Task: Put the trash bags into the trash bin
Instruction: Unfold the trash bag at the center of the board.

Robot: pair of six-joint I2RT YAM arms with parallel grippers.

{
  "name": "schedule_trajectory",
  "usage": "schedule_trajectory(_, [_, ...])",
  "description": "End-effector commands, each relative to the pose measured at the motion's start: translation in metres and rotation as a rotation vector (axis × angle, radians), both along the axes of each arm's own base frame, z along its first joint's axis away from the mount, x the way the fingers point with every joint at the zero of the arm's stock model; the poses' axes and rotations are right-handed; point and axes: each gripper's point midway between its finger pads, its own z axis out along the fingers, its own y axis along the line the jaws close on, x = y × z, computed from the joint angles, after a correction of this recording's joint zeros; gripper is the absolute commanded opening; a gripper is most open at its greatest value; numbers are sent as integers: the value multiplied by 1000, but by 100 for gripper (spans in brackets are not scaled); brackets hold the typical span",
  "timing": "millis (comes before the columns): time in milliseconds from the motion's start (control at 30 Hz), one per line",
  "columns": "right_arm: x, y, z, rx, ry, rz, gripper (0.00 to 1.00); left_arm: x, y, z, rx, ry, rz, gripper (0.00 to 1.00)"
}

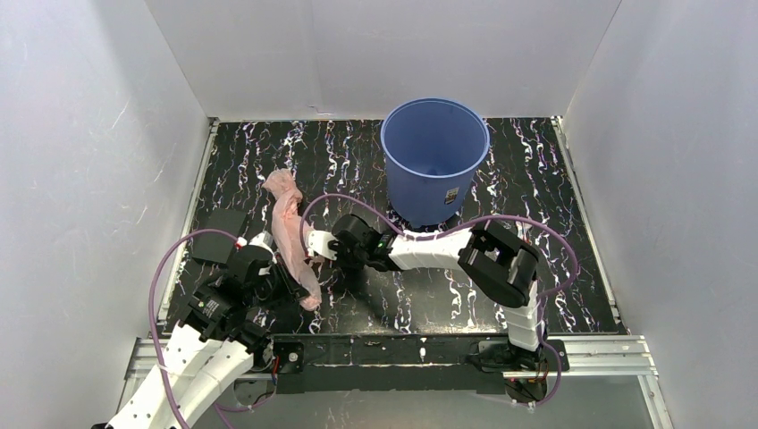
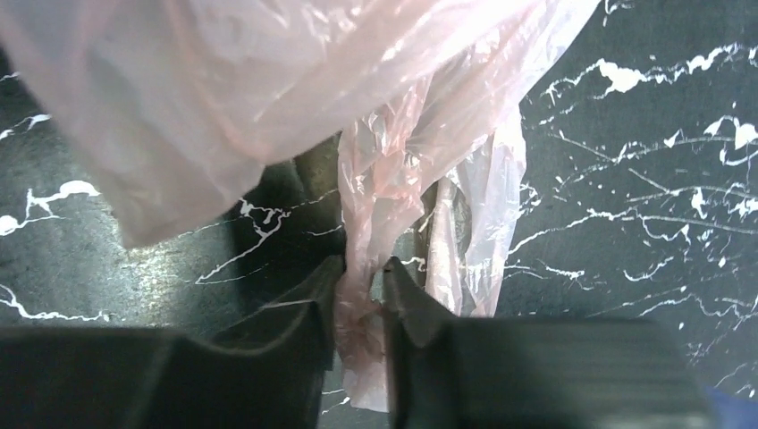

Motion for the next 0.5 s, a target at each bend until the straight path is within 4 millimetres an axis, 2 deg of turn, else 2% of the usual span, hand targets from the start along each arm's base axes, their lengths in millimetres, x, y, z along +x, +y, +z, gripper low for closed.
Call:
schedule_trajectory(0, [18, 16, 28, 83, -67, -55, 22, 1, 8, 3, 35, -14, 19, 0])
schedule_trajectory(33, [17, 16, 34, 92, -65, -59, 15, 1, 8, 4, 33, -17, 21, 0])
schedule_trajectory(133, [15, 15, 60, 127, -40, -91, 3, 0, 8, 2, 39, -4, 24, 0])
schedule_trajectory(267, [5, 5, 110, 206, 22, -168, 1, 4, 19, -9, 94, 14, 81, 0])
schedule_trajectory(367, [-15, -6, 140, 274, 99, -208, 1, 10, 22, -11, 125, 27, 109, 11])
schedule_trajectory(400, [-24, -11, 147, 291, 114, -221, 1, 12, 22, -11, 136, 27, 107, 22])
schedule_trajectory(433, [-31, -19, 158, 328, 132, -246, 1, 13, 23, -16, 151, 33, 111, 39])
schedule_trajectory(467, [-37, -24, 157, 339, 163, -273, 1, 14, 23, -19, 152, 36, 112, 42])
